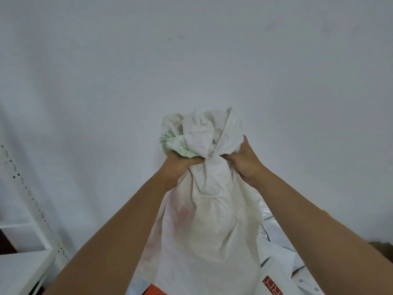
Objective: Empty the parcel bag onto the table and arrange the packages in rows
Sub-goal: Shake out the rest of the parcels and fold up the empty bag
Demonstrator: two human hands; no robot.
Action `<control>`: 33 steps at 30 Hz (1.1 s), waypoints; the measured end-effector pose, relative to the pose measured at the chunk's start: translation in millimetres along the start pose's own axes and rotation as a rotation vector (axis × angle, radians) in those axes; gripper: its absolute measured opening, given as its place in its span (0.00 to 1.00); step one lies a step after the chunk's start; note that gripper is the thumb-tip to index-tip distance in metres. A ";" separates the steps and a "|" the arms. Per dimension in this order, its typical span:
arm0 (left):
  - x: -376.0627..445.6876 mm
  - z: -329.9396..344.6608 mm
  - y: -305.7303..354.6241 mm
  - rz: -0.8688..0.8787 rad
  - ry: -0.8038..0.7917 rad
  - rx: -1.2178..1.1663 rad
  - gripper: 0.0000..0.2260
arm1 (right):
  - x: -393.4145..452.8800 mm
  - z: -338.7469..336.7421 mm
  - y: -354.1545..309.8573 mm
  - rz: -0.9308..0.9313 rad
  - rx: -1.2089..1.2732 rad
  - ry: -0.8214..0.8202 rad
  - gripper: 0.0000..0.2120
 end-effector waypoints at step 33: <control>-2.2 -66.8 20.9 -0.185 0.389 0.178 0.10 | -0.5 -69.2 8.3 0.324 0.297 0.176 0.14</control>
Point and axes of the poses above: each hand's wrist, its own x-axis towards the middle knuckle, its own z-axis out of the palm, y = z × x, the point moved 5 cm from there along x, towards the middle knuckle, and after that the axes turned 1 degree about y, right-handed, at the moved point
